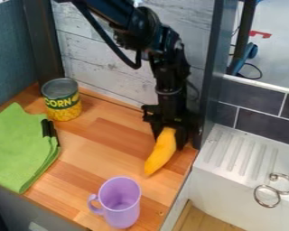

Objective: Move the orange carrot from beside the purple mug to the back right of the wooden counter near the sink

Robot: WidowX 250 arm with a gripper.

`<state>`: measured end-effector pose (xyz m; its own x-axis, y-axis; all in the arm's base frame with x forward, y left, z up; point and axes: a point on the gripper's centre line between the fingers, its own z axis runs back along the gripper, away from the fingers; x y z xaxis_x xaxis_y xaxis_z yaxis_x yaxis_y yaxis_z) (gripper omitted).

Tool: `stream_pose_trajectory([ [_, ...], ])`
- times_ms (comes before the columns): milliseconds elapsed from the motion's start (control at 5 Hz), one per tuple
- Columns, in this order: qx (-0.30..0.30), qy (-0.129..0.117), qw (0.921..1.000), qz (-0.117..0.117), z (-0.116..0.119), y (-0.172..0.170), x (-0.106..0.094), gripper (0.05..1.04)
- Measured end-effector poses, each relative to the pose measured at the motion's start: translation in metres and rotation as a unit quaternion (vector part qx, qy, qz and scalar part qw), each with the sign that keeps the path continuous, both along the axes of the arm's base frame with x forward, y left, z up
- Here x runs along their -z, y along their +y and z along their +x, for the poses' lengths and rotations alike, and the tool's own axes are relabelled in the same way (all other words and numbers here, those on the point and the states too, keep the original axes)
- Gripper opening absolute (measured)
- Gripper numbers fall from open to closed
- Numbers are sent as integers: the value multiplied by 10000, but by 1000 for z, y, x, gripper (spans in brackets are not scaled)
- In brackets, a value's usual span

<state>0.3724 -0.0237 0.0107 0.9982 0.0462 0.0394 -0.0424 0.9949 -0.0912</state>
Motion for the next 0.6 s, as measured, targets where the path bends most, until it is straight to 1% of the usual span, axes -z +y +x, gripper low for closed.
stream_pose_trajectory([
  [200, 29, 60, 10000, 34, -3, 1, 3, 572],
  [400, 40, 96, 9999, 29, -7, 2, 4, 650],
  [600, 101, 61, 9996, -250, -10, -2, 2, 924],
])
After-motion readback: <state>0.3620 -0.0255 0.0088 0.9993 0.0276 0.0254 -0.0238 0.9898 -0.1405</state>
